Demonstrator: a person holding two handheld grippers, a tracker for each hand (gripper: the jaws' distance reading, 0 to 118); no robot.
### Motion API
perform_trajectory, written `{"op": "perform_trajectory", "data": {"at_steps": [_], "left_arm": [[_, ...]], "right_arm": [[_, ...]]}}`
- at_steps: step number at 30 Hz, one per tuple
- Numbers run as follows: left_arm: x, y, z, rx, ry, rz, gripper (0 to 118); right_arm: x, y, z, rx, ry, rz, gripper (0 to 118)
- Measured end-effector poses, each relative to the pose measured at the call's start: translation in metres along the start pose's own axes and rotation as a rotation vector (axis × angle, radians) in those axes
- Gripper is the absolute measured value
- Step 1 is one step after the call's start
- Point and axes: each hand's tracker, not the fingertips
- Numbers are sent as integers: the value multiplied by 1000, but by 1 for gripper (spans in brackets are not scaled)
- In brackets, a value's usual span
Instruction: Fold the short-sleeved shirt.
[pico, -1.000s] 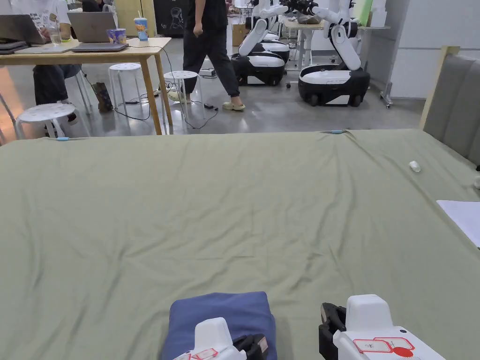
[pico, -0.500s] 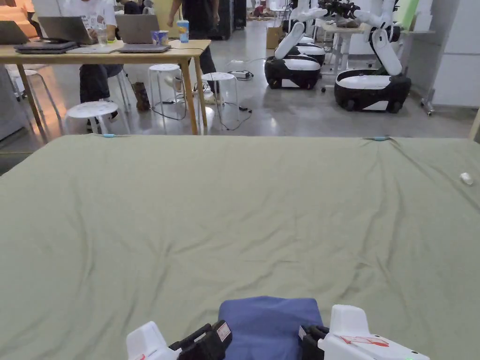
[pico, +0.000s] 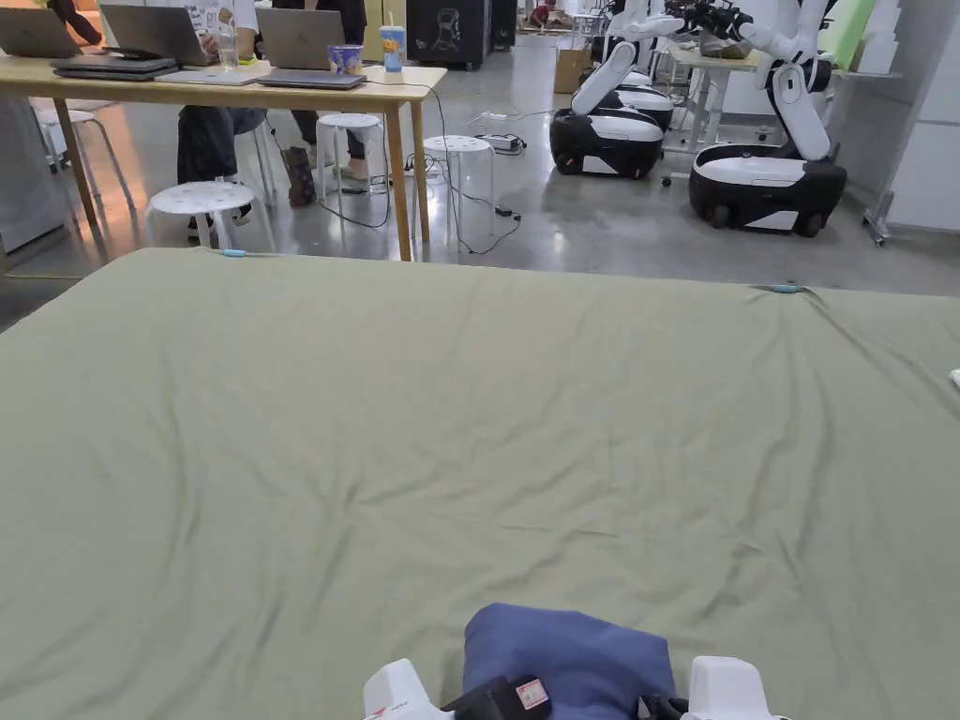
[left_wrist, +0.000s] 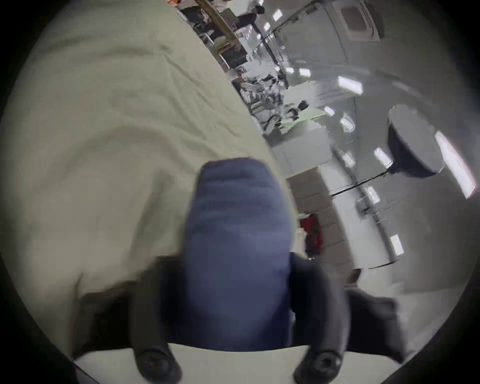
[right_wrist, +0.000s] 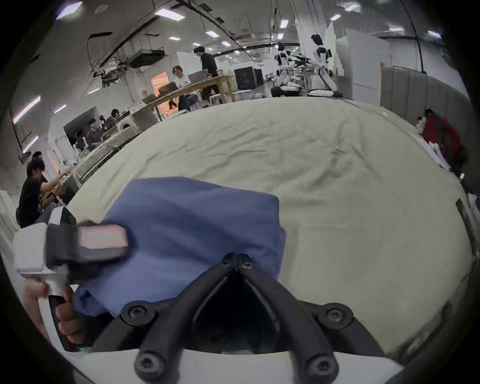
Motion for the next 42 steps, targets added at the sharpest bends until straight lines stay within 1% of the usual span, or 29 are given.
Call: {"op": "perform_trajectory", "data": {"at_steps": [1,3,4,5,7,10,13,16,20,25,28,30,31,35,36,37,38,39,40,41,42], "left_arm": [[1,0,-1,2,27,-22,43],[1,4,3,8,-14,4,38],[2,7,7,12,-18,-2,33],[5,11,12,19,2,-43,32],[9,19,29,36,28,-91,31],[-6,43,53,62,44,-101,31],[-31,73,81,89,64,-98,31],[-58,105,116,118,111,-116,31],[-98,153,167,161,158,-113,31],[-145,212,227,190,234,-124,31],[-171,244,261,217,300,-132,31],[-191,261,278,213,309,-108,31],[-205,269,283,213,312,-81,31],[-206,267,293,222,313,-84,31],[-206,266,293,220,303,-87,32],[-206,264,293,218,306,-95,42],[-206,264,295,215,320,-100,55],[-212,269,297,224,350,-110,72],[-213,270,304,246,378,-120,84],[-213,271,312,267,406,-131,86],[-215,273,320,275,429,-129,86]], "right_arm": [[-2,1,0,-1,0,10,0],[-11,5,3,0,-10,33,0],[-18,9,5,1,-10,58,0],[-24,13,6,2,-4,77,0],[-38,19,6,6,10,94,0],[-72,31,-1,24,47,127,0],[-116,43,-10,26,91,194,0],[-159,53,-20,35,139,212,0],[-219,63,-38,42,192,276,0],[-282,72,-53,53,264,325,0],[-308,75,-56,56,297,347,0],[-318,75,-57,59,305,357,0],[-321,74,-59,59,308,359,0],[-324,69,-67,50,307,360,0],[-327,71,-61,46,304,360,0],[-326,71,-62,43,302,359,0],[-326,71,-63,41,300,360,0],[-325,72,-63,40,298,360,0],[-323,69,-68,41,297,362,0],[-321,70,-69,41,295,362,0],[-320,71,-68,44,293,360,0]]}}
